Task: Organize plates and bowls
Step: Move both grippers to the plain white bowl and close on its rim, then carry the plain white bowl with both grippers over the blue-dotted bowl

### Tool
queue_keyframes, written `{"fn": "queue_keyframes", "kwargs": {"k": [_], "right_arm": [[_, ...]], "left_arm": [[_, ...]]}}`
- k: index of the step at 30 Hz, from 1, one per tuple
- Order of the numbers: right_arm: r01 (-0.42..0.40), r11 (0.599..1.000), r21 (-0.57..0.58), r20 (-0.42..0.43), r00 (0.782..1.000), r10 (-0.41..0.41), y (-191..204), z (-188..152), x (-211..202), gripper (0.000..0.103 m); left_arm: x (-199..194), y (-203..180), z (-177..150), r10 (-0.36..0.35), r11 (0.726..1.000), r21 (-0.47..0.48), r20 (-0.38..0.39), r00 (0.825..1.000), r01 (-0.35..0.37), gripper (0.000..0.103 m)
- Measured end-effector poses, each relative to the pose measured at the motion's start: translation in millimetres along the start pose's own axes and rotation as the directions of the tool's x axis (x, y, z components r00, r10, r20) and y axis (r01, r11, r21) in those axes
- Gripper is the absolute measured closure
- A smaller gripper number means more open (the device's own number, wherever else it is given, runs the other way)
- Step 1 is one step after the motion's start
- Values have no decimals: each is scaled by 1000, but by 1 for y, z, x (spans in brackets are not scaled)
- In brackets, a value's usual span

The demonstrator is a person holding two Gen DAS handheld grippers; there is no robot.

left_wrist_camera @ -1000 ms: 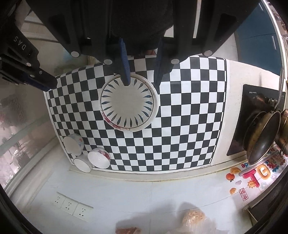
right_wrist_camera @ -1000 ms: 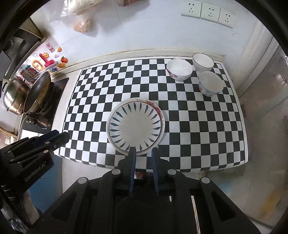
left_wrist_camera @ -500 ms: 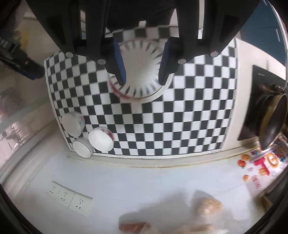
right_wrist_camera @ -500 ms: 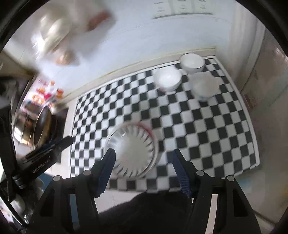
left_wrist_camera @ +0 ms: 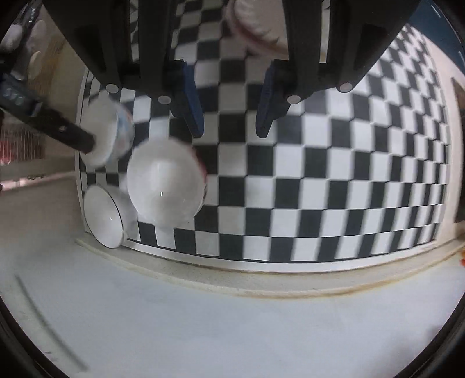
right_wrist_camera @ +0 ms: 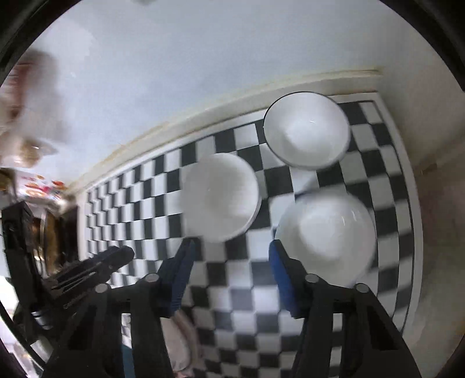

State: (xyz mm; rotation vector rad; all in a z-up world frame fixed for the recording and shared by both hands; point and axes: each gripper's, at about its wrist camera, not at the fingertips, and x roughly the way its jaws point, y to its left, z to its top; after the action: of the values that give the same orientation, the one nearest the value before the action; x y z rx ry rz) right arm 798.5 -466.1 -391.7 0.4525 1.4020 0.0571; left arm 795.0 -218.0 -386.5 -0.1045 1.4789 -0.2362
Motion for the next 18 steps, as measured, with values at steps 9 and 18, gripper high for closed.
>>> {"fn": "queue_keyframes", "kwargs": {"k": [9, 18], "right_arm": [[38, 997, -67, -188, 981, -50, -13, 60, 96, 67], [77, 991, -106, -247, 964, -101, -15, 68, 133, 92]], "left_arm": [[72, -20, 46, -34, 999, -29, -116, 993, 31, 69], [98, -33, 49, -19, 1000, 2, -153, 988, 19, 83]]}}
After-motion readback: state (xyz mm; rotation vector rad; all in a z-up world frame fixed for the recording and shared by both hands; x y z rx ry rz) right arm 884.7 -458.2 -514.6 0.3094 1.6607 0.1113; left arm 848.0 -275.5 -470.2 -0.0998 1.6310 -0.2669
